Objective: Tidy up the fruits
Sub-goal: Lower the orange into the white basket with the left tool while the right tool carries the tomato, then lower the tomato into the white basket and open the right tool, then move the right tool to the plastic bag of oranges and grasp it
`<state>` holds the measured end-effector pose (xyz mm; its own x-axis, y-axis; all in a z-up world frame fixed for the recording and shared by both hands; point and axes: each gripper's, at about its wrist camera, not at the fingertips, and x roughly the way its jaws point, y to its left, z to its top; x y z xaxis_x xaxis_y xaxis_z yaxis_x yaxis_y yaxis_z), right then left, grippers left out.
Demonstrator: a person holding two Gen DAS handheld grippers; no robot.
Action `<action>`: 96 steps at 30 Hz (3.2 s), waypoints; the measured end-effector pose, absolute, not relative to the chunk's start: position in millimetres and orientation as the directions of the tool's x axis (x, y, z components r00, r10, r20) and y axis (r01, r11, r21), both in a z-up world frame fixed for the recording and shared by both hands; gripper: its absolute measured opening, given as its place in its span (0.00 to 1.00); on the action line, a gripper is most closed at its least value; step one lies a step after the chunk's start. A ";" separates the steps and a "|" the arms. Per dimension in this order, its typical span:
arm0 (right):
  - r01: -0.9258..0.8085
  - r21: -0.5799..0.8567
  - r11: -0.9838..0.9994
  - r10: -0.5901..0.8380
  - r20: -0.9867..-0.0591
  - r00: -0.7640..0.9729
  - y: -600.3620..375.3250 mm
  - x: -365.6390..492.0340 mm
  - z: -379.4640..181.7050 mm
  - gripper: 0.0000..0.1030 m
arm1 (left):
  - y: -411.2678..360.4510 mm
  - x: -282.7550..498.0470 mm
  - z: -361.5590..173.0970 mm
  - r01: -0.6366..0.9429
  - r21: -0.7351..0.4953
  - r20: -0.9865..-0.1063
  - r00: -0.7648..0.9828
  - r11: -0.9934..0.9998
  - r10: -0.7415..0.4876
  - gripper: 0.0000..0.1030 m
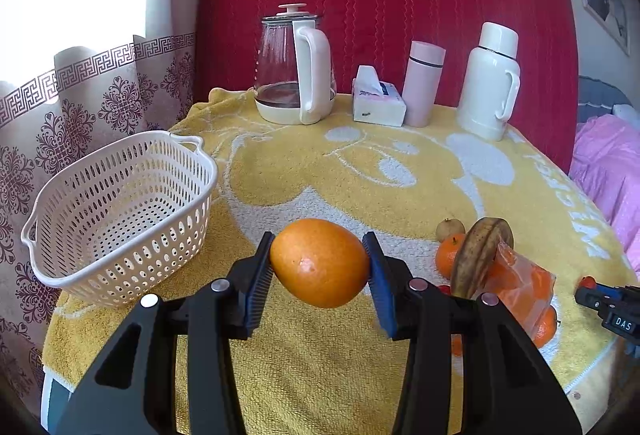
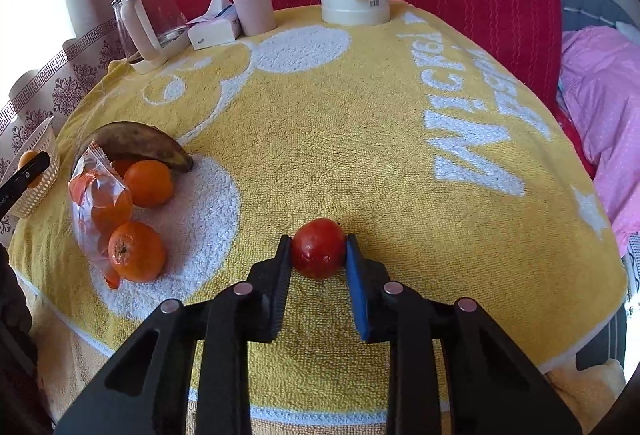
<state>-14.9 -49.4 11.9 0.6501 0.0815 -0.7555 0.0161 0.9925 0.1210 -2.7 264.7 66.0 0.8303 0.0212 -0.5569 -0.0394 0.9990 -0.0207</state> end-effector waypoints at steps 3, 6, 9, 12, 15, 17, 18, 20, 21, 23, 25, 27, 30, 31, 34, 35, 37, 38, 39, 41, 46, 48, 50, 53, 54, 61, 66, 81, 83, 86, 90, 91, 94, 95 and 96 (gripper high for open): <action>0.018 0.132 0.991 0.088 -0.749 0.657 -49.7 -18.7 15.0 0.25 | 268.9 -6.0 73.4 -0.048 -0.030 -0.545 0.838 0.998 0.024 0.44; 0.029 0.158 0.987 0.099 -0.738 0.667 -51.3 -23.2 19.8 0.25 | 275.1 -9.8 82.9 -0.063 -0.033 -0.529 0.848 0.997 0.036 0.44; 0.020 0.167 0.986 0.109 -0.725 0.680 -47.7 -27.6 27.0 0.25 | 287.3 -13.3 95.6 -0.093 -0.048 -0.504 0.862 0.995 0.056 0.44; -0.005 0.175 0.984 0.130 -0.709 0.693 -39.3 -32.4 35.0 0.25 | 305.4 -16.1 110.1 -0.140 -0.061 -0.476 0.874 0.988 0.095 0.44; -0.030 0.182 0.983 0.150 -0.693 0.706 -30.0 -38.1 43.3 0.25 | 329.4 -17.9 121.7 -0.202 -0.076 -0.459 0.877 0.977 0.145 0.44; -0.047 0.184 0.982 0.162 -0.684 0.712 -23.3 -41.5 48.0 0.25 | 346.6 -17.9 127.6 -0.239 -0.085 -0.451 0.875 0.967 0.176 0.44; -0.054 0.186 0.981 0.168 -0.680 0.714 -19.9 -43.0 50.0 0.25 | 355.0 -17.4 129.3 -0.255 -0.086 -0.450 0.872 0.963 0.191 0.44; -0.067 0.189 0.980 0.180 -0.674 0.717 -12.7 -46.0 53.8 0.25 | 372.5 -15.7 131.1 -0.283 -0.093 -0.453 0.866 0.955 0.212 0.44; -0.073 0.191 0.979 0.184 -0.671 0.718 -9.1 -47.4 55.5 0.25 | 380.5 -13.7 130.4 -0.295 -0.095 -0.459 0.861 0.951 0.221 0.44; -0.085 0.194 0.977 0.195 -0.665 0.721 -1.6 -49.2 58.6 0.25 | 396.3 -7.8 127.5 -0.306 -0.098 -0.483 0.847 0.947 0.224 0.44; -0.097 0.198 0.975 0.206 -0.660 0.722 6.3 -50.5 61.6 0.25 | 410.2 -2.2 123.5 -0.320 -0.108 -0.514 0.828 0.941 0.223 0.44; -0.110 0.201 0.973 0.217 -0.656 0.723 14.8 -51.6 64.4 0.25 | 422.2 -0.2 122.2 -0.332 -0.130 -0.532 0.818 0.934 0.217 0.48; -0.136 0.209 0.968 0.241 -0.651 0.720 29.9 -50.3 68.1 0.25 | 432.2 -7.5 132.1 -0.342 -0.155 -0.505 0.834 0.927 0.223 0.68; -0.147 0.213 0.966 0.252 -0.650 0.717 35.7 -49.3 69.6 0.25 | 433.4 -10.8 136.8 -0.338 -0.157 -0.493 0.841 0.928 0.223 0.72; -0.193 0.222 0.956 0.292 -0.643 0.708 57.3 -45.4 76.5 0.25 | 436.1 -19.9 150.2 -0.337 -0.158 -0.462 0.856 0.928 0.233 0.82; -0.211 0.222 0.952 0.306 -0.639 0.705 65.8 -43.8 79.8 0.25 | 436.8 -22.6 154.5 -0.340 -0.153 -0.454 0.858 0.928 0.240 0.83; -0.256 0.219 0.941 0.337 -0.627 0.702 85.4 -40.9 88.3 0.25 | 438.7 -27.2 162.5 -0.348 -0.143 -0.438 0.862 0.927 0.256 0.90; -0.281 0.215 0.935 0.353 -0.619 0.702 96.5 -39.6 93.3 0.25 | 440.2 -29.5 166.2 -0.349 -0.144 -0.429 0.865 0.926 0.259 0.93; -0.306 0.208 0.929 0.368 -0.610 0.702 108.0 -38.3 98.6 0.25 | 441.8 -32.4 169.6 -0.348 -0.149 -0.418 0.870 0.925 0.260 0.94; -0.354 0.197 0.914 0.399 -0.593 0.699 133.1 -34.3 108.9 0.25 | 445.2 -36.7 174.3 -0.342 -0.163 -0.407 0.878 0.925 0.253 0.94; -0.473 0.199 0.858 0.493 -0.572 0.655 197.4 -20.6 126.9 0.25 | 458.7 -43.9 183.7 -0.343 -0.191 -0.393 0.886 0.920 0.248 0.95; -0.505 0.195 0.841 0.515 -0.574 0.636 221.5 -15.2 129.4 0.25 | 465.9 -47.5 186.7 -0.349 -0.212 -0.387 0.888 0.913 0.249 0.95; -0.527 0.190 0.828 0.529 -0.578 0.622 243.8 -9.1 130.0 0.25 | 471.9 -50.6 189.0 -0.349 -0.225 -0.380 0.891 0.910 0.248 0.95; -0.542 0.185 0.820 0.532 -0.598 0.600 272.6 2.9 126.8 0.25 | 479.1 -54.4 192.7 -0.359 -0.230 -0.368 0.893 0.904 0.261 0.95; -0.547 0.189 0.816 0.535 -0.606 0.589 280.9 7.1 124.9 0.25 | 481.4 -55.4 193.7 -0.362 -0.234 -0.364 0.893 0.902 0.264 0.95; -0.546 0.199 0.814 0.527 -0.650 0.548 320.0 32.7 109.1 0.27 | 490.0 -57.1 195.7 -0.357 -0.262 -0.358 0.899 0.897 0.253 0.95; -0.527 0.203 0.825 0.515 -0.654 0.554 316.0 34.8 103.7 0.35 | 490.3 -55.8 195.4 -0.355 -0.266 -0.359 0.900 0.896 0.249 0.95; -0.407 0.286 0.867 0.491 -0.623 0.609 251.8 8.7 88.7 0.58 | 467.4 -51.9 194.3 -0.312 -0.225 -0.360 0.907 0.923 0.218 0.96; -0.388 0.289 0.875 0.480 -0.625 0.615 242.2 6.3 86.3 0.58 | 464.9 -51.2 194.5 -0.308 -0.221 -0.360 0.908 0.925 0.215 0.96; -0.351 0.301 0.887 0.461 -0.627 0.628 224.3 2.9 82.9 0.65 | 463.5 -50.3 194.4 -0.305 -0.223 -0.362 0.908 0.926 0.212 0.96; -0.292 0.318 0.902 0.431 -0.625 0.651 196.4 -0.7 81.6 0.67 | 462.3 -50.6 194.7 -0.304 -0.227 -0.362 0.908 0.925 0.209 0.96; -0.279 0.323 0.905 0.425 -0.623 0.657 189.4 -1.9 82.2 0.67 | 461.7 -51.2 194.9 -0.304 -0.228 -0.361 0.909 0.925 0.209 0.96; -0.240 0.325 0.915 0.397 -0.611 0.685 168.1 -6.6 86.5 0.68 | 459.4 -51.9 195.6 -0.300 -0.227 -0.359 0.910 0.926 0.207 0.97; -0.229 0.327 0.917 0.389 -0.605 0.695 160.9 -8.2 88.5 0.68 | 458.6 -51.9 195.7 -0.299 -0.226 -0.359 0.910 0.927 0.206 0.97; -0.217 0.328 0.919 0.381 -0.600 0.704 153.9 -10.0 90.1 0.69 | 457.8 -52.1 195.8 -0.297 -0.226 -0.358 0.911 0.928 0.205 0.97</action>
